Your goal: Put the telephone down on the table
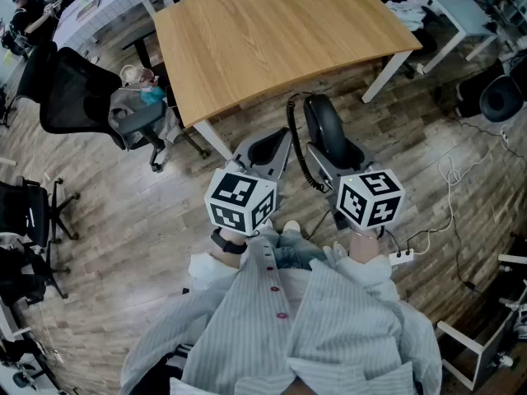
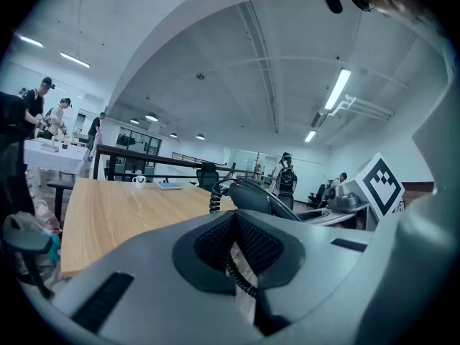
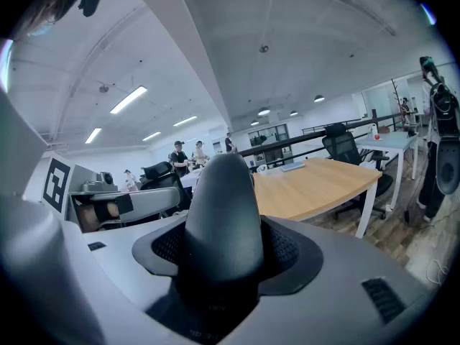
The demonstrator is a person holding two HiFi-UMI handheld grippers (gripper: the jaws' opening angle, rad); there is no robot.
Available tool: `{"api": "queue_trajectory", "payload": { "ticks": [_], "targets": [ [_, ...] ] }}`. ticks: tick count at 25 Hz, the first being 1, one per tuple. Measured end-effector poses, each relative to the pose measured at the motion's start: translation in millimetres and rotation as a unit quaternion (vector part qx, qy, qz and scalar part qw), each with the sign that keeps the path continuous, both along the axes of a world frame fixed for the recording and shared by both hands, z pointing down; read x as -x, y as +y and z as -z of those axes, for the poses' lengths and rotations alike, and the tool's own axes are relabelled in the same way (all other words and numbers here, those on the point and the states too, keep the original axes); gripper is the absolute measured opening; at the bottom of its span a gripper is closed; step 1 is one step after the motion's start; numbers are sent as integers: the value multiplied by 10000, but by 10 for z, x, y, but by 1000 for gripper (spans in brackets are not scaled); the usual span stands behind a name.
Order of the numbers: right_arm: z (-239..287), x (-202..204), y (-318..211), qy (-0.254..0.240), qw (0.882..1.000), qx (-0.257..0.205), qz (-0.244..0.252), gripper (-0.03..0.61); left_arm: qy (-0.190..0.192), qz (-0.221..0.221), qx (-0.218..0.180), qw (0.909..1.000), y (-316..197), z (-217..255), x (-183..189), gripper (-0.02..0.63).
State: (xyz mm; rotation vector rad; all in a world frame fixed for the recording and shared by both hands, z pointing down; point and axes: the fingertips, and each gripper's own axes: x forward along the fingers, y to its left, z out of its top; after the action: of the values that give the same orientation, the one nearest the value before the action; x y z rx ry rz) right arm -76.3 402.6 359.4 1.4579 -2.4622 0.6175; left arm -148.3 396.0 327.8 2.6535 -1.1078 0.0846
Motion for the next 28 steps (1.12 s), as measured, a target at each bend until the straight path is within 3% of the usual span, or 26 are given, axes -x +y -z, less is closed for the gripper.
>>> {"api": "queue_trajectory", "payload": {
  "ticks": [28],
  "targets": [
    [-30,-437,330,-213,9996,-89,176,295,-204,197,-100,9995,289,-76,-416,9]
  ]
}}
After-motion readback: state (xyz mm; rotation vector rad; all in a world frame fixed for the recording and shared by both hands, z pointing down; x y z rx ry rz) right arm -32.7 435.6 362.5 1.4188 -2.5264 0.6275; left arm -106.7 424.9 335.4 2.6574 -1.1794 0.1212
